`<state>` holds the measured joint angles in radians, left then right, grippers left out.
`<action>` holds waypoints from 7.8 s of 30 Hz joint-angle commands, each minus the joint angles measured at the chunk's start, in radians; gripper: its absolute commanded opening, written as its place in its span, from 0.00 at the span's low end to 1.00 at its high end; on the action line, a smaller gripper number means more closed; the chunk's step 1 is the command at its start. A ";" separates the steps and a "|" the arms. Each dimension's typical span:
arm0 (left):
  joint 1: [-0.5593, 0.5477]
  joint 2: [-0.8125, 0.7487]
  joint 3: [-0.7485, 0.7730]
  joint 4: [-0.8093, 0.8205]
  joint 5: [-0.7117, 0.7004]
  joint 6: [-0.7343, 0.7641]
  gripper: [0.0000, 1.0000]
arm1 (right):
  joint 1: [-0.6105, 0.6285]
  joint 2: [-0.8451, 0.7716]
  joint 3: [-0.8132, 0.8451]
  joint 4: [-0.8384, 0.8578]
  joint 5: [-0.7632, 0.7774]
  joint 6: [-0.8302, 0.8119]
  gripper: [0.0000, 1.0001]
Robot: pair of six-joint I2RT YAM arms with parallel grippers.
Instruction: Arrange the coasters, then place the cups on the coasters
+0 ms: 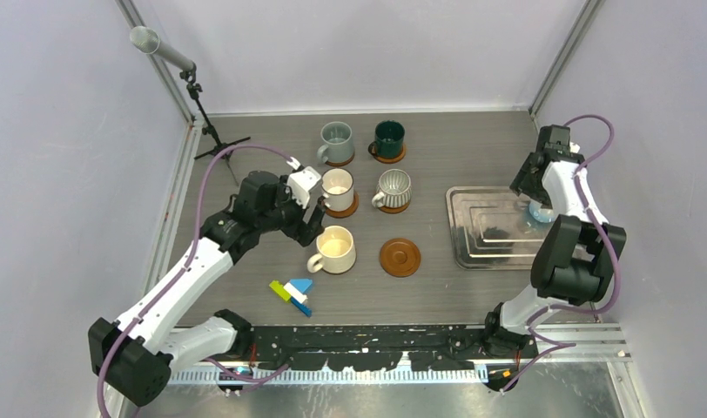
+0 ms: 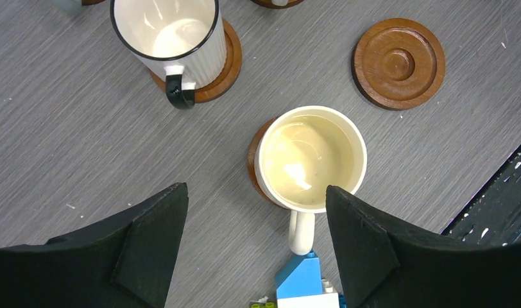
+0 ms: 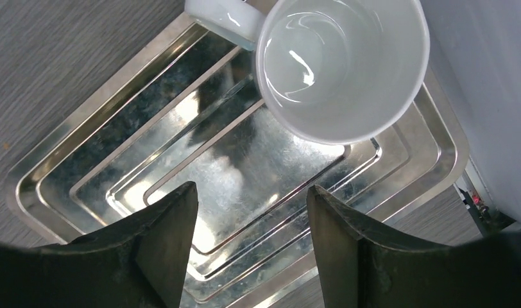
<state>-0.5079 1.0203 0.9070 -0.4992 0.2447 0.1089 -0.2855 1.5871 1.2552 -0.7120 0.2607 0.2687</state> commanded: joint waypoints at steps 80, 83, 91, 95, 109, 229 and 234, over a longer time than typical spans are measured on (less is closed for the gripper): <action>0.023 0.103 0.113 -0.117 0.149 -0.010 0.81 | -0.003 0.347 0.392 -0.361 -0.282 -1.483 0.68; 0.027 0.103 0.111 -0.119 0.149 -0.008 0.81 | -0.004 0.378 0.390 -0.378 -0.275 -1.516 0.66; 0.038 0.104 0.117 -0.127 0.178 -0.007 0.82 | -0.004 0.432 0.395 -0.414 -0.281 -1.566 0.53; 0.048 0.105 0.110 -0.123 0.181 -0.009 0.82 | -0.004 0.420 0.381 -0.437 -0.290 -1.600 0.43; 0.073 0.104 0.104 -0.105 0.214 -0.026 0.82 | -0.001 0.381 0.312 -0.390 -0.264 -1.695 0.19; 0.340 0.214 0.220 -0.253 0.376 -0.092 1.00 | 1.409 0.279 0.197 -0.447 -0.160 -1.227 0.46; 0.340 0.217 0.214 -0.256 0.372 -0.089 1.00 | 1.409 0.255 0.234 -0.459 -0.178 -1.204 0.47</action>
<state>-0.1745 1.2358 1.0958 -0.7536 0.5961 0.0090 1.1179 1.8969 1.4330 -1.1458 0.0952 -0.9646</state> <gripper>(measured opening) 0.996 0.468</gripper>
